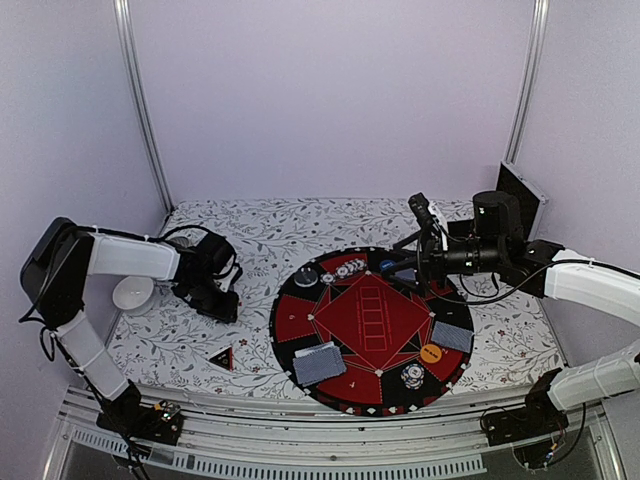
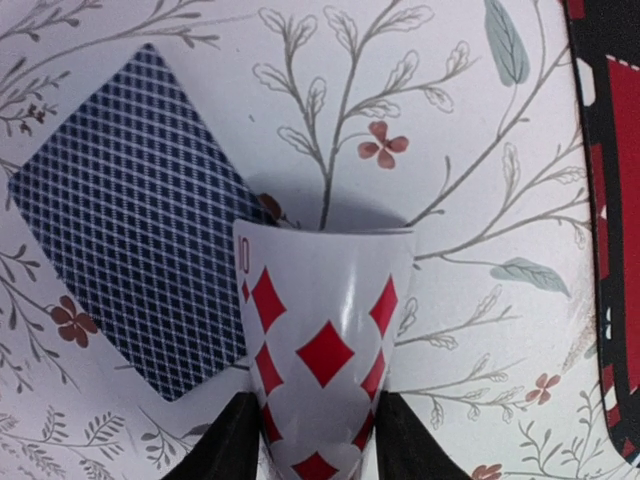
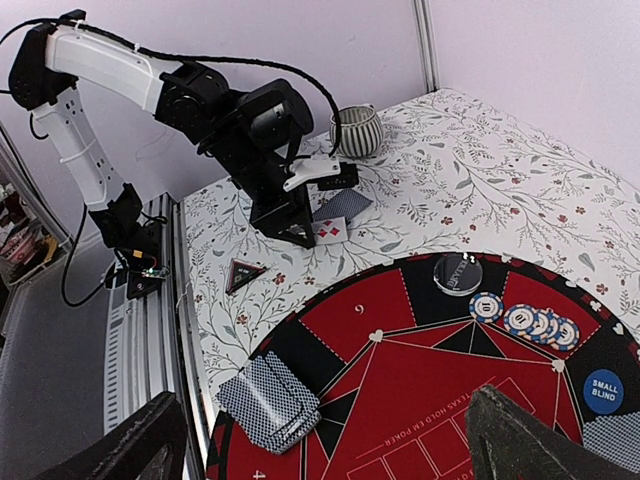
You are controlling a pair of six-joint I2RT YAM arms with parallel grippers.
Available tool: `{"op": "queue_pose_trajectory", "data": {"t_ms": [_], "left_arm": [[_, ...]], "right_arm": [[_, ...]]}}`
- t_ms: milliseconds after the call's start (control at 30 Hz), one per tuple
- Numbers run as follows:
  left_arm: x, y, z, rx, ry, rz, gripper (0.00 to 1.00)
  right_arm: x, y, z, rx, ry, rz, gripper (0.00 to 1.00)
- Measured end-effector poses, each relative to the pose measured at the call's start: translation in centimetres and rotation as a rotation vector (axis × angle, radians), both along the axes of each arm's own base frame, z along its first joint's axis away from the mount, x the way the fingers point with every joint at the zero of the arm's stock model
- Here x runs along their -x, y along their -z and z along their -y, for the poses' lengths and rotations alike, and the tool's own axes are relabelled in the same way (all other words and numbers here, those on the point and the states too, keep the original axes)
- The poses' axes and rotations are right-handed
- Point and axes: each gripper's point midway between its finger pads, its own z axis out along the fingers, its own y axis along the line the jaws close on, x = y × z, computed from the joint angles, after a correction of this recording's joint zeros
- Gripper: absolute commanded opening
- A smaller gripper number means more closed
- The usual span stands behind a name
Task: Distribute texas hold em gaming equipment
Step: Pick up the face-down deck piles from the center of the board, then pass from the left arm to the right
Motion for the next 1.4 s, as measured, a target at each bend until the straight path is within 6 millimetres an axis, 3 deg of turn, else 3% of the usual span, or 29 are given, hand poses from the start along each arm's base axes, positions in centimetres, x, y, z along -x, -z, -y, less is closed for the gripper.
{"op": "queue_pose_trajectory", "data": {"t_ms": [133,233,333,500,633,767,867,967,1133,1267,1400], "left_arm": [[0.6,-0.6,0.5,0.015,0.019,-0.004,0.41],[1.3,-2.9,2.5,0.032,0.108,0.059,0.4],[2.7,-6.8,6.6,0.058,0.278,0.185,0.39],[7.0,-14.6,13.7,0.163,0.583,0.481,0.4],[8.4,-20.3,15.5,0.199,0.657,0.734,0.4],[9.3,-23.8,16.8,0.165,0.699,0.925,0.4],[9.8,-24.0,17.8,0.094,0.741,0.99,0.4],[9.6,-22.8,18.2,0.008,0.769,0.999,0.4],[9.5,-21.3,18.6,-0.075,0.803,0.994,0.4],[9.5,-21.8,18.6,-0.089,0.802,1.009,0.41],[9.6,-21.7,18.5,-0.097,0.81,1.006,0.41]], "right_arm": [[0.0,0.0,0.0,-0.007,0.007,-0.022,0.99],[0.1,0.0,-0.1,-0.019,0.006,-0.056,0.99],[0.0,-0.5,-0.6,-0.045,0.002,-0.102,1.0],[-1.1,-2.6,-2.3,-0.134,-0.012,-0.217,0.83],[-1.0,-1.9,-4.6,-0.155,-0.058,-0.348,0.78],[1.1,-0.3,-7.5,-0.128,-0.156,-0.459,0.73],[2.9,-0.5,-9.5,-0.121,-0.25,-0.492,0.7],[4.2,-1.5,-11.0,-0.131,-0.327,-0.482,0.63],[4.8,-2.4,-12.3,-0.151,-0.394,-0.466,0.4],[4.5,-1.1,-13.1,-0.136,-0.403,-0.508,0.05],[4.4,-0.1,-13.2,-0.12,-0.4,-0.542,0.02]]}}
